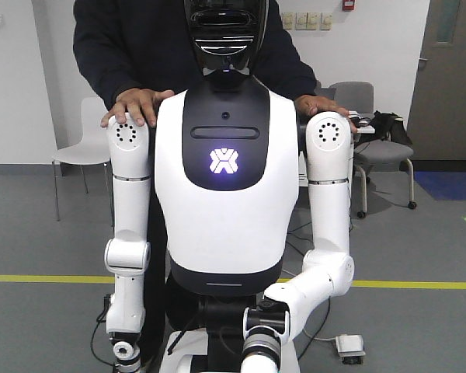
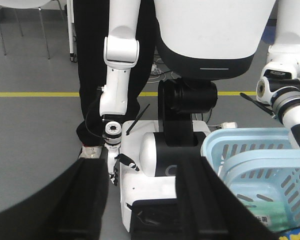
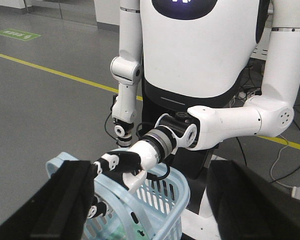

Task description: Pick snacks and fruit into basket

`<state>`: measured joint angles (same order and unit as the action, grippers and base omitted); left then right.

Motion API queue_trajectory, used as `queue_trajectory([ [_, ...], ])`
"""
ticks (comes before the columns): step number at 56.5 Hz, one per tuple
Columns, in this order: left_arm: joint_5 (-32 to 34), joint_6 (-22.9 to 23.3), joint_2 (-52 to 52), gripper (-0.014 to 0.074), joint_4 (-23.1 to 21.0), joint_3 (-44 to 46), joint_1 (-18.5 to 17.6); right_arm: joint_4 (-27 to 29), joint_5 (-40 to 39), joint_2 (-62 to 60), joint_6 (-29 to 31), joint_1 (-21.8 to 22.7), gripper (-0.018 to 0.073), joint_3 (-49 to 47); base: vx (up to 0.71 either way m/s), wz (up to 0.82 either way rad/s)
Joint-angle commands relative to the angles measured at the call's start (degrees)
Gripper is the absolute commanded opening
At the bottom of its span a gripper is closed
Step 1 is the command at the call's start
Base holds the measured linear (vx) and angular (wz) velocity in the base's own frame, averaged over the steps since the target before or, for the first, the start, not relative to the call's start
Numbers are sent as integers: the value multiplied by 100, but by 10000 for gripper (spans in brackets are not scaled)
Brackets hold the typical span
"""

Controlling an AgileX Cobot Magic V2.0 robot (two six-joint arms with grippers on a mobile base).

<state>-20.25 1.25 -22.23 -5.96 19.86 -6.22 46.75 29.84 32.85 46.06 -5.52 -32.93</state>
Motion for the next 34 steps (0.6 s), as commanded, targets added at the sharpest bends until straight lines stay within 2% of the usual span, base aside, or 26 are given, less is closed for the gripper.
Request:
queue_trajectory([
  [1, 444, 34, -35, 412, -11, 183, -3, 174, -309, 0, 44, 6, 531, -149, -20, 5],
  [34, 444, 34, -35, 412, -11, 183, -3, 174, -326, 0, 44, 6, 531, -149, -26, 3],
])
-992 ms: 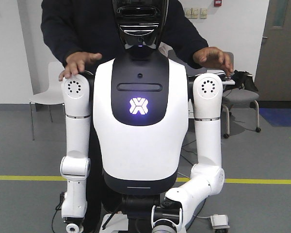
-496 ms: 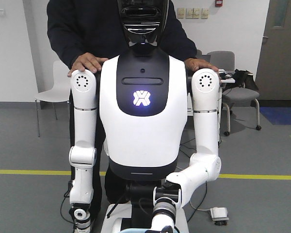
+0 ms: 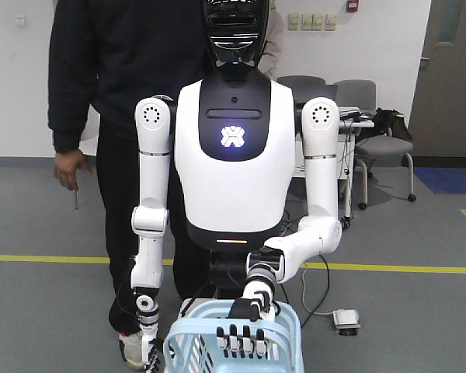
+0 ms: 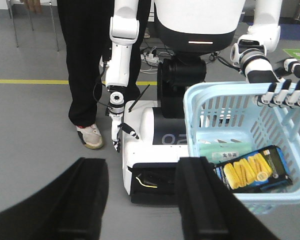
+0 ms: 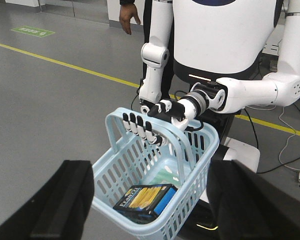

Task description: Pick snacks and fruit into basket

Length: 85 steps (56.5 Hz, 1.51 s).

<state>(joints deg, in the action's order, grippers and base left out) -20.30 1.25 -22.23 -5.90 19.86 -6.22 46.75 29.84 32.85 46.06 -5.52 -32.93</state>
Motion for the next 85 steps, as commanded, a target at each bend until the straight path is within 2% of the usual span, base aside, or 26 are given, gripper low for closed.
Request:
queue_trajectory([
  [1, 449, 34, -35, 412, -18, 183, -3, 174, -326, 0, 44, 6, 531, -149, -30, -3],
  [50, 449, 34, -35, 412, -18, 183, -3, 174, -304, 0, 44, 6, 531, -149, -30, 1],
  [85, 449, 34, -35, 412, -18, 183, -3, 194, -304, 0, 44, 6, 531, -149, -17, 60],
])
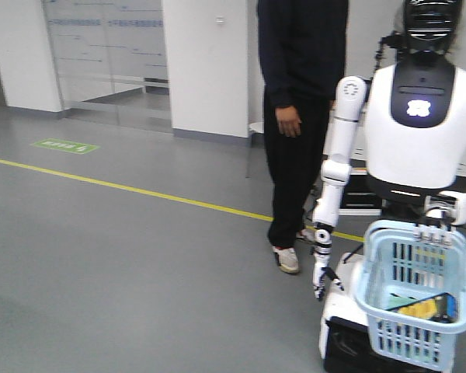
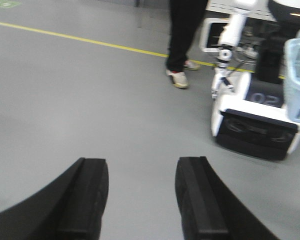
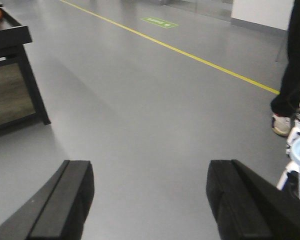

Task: Pick snacks and fruit into basket
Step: 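Drive away from the basket toward the black fruit display table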

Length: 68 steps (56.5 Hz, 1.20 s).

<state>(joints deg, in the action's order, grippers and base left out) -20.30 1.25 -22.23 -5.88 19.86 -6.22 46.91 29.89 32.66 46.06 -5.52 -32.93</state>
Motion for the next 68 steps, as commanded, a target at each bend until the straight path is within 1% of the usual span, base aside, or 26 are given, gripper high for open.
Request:
queue_trajectory([
  [1, 449, 34, -35, 412, -20, 183, -3, 179, -310, 19, 44, 6, 531, -149, -10, 74],
  [24, 449, 34, -35, 412, -20, 183, -3, 179, -315, 19, 44, 6, 531, -149, -2, 60],
  [68, 449, 34, -35, 412, -20, 183, -3, 179, -315, 19, 44, 6, 531, -149, 11, 38],
])
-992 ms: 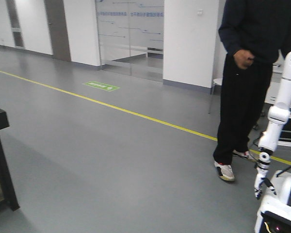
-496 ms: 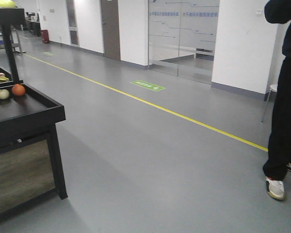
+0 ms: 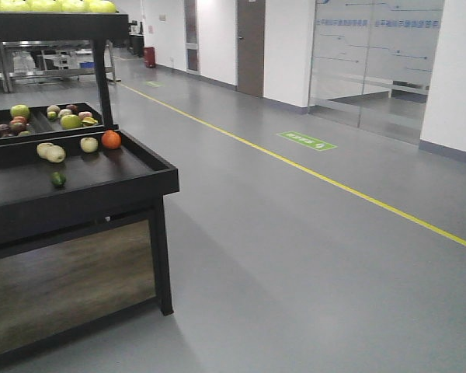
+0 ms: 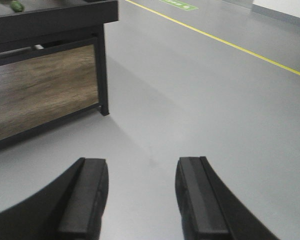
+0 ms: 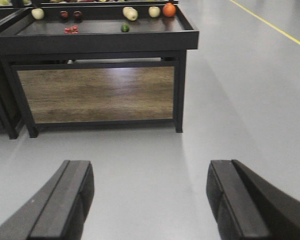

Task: Pick snacks and fruit into basket
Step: 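Drive away from the basket toward the black fruit display table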

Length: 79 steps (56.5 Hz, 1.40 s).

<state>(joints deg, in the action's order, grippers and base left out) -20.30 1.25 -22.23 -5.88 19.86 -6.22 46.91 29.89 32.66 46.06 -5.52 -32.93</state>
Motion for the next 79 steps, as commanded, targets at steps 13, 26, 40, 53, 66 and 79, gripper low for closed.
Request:
queue_trajectory([
  [13, 449, 34, -35, 412, -20, 183, -3, 179, -315, 19, 44, 6, 531, -149, 15, 40],
  [26, 449, 34, -35, 412, -20, 183, -3, 179, -310, 19, 44, 6, 531, -149, 17, 50],
  [40, 449, 34, -35, 412, -20, 183, -3, 179, -316, 19, 44, 6, 531, -149, 21, 63],
  [53, 449, 34, -35, 412, -20, 183, -3, 179, -331, 19, 44, 6, 531, -149, 22, 60],
  [66, 449, 34, -35, 412, -20, 183, -3, 179, -331, 19, 44, 6, 531, -149, 23, 39],
  [79, 449, 34, -35, 412, -20, 183, -3, 179, -331, 19, 44, 6, 531, -149, 24, 15],
])
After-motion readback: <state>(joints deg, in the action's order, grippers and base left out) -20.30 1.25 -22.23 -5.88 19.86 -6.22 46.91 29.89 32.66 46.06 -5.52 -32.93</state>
